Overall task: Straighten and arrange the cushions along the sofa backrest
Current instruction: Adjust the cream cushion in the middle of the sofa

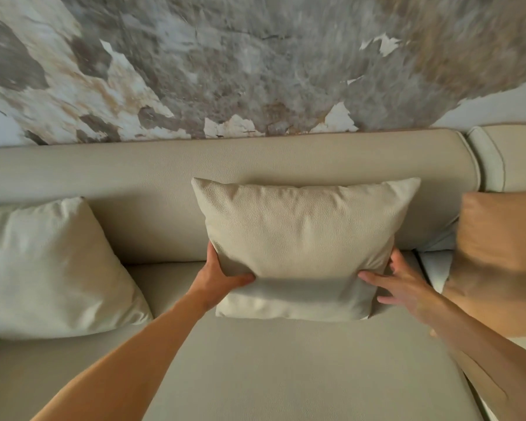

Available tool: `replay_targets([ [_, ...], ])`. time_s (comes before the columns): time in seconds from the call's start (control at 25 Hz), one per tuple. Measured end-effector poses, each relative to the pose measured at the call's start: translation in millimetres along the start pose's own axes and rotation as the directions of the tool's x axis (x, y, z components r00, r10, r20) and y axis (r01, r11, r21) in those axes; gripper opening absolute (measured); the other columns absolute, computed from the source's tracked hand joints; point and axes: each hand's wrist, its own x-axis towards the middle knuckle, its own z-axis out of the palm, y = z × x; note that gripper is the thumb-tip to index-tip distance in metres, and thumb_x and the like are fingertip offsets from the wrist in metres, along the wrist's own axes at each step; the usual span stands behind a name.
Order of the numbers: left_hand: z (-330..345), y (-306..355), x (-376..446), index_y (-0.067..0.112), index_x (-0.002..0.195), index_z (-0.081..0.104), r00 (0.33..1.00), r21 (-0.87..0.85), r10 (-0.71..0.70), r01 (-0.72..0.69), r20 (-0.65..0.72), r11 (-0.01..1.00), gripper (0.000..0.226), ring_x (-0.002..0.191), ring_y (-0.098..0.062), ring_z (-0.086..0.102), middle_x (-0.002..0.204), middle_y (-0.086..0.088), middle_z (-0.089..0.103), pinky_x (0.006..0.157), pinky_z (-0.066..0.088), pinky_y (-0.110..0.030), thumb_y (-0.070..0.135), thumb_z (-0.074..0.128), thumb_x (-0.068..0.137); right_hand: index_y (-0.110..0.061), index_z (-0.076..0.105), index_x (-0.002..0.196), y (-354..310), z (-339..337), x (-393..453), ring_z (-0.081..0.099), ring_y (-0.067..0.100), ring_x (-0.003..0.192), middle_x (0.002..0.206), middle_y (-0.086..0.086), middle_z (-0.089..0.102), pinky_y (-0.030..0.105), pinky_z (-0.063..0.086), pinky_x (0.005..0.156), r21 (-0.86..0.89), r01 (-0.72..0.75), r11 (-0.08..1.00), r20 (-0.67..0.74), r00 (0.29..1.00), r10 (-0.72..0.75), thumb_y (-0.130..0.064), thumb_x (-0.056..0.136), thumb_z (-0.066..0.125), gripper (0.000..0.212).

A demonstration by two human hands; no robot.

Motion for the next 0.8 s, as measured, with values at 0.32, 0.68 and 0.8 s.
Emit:
replay_targets([
  [0.32,16,-6,5,0.054,0.142,0.001,1.000,0.097,0.010,-0.009,-0.012,0.995,0.131,0.121,-0.028,0.052,0.139,0.006,0.045,0.097,0.051,-0.049,0.060,0.087,0.043,-0.050,0.018,0.146,3,-14,5,0.042,0.020,0.129,0.138,-0.015,0.037,0.058,0.041,0.102,-0.096,-0.099,0.991,-0.044,0.995,0.095,-0.058,0.027,0.093,0.141],
  [0.68,21,-5,7,0.048,0.145,-0.004,0.997,0.105,0.036,-0.029,-0.063,0.994,0.137,0.133,-0.028,0.042,0.152,0.000,0.033,0.108,0.040,-0.050,0.055,0.090,0.046,-0.035,-0.012,0.153,14,-4,13,0.034,0.026,0.141,0.158,-0.004,0.025,0.037,0.031,0.109,-0.343,-0.002,0.939,-0.174,0.983,-0.061,-0.030,0.086,0.070,0.106],
  [0.8,24,0,-2,0.043,0.148,-0.011,0.993,0.153,0.050,-0.034,-0.104,0.988,0.135,0.133,-0.031,0.042,0.152,-0.006,0.030,0.106,0.041,-0.045,0.048,0.088,0.057,-0.028,-0.017,0.152,15,3,6,0.028,0.027,0.145,0.162,0.002,0.018,0.040,0.027,0.113,-0.460,0.048,0.887,-0.221,0.961,-0.166,-0.034,0.087,0.067,0.107],
])
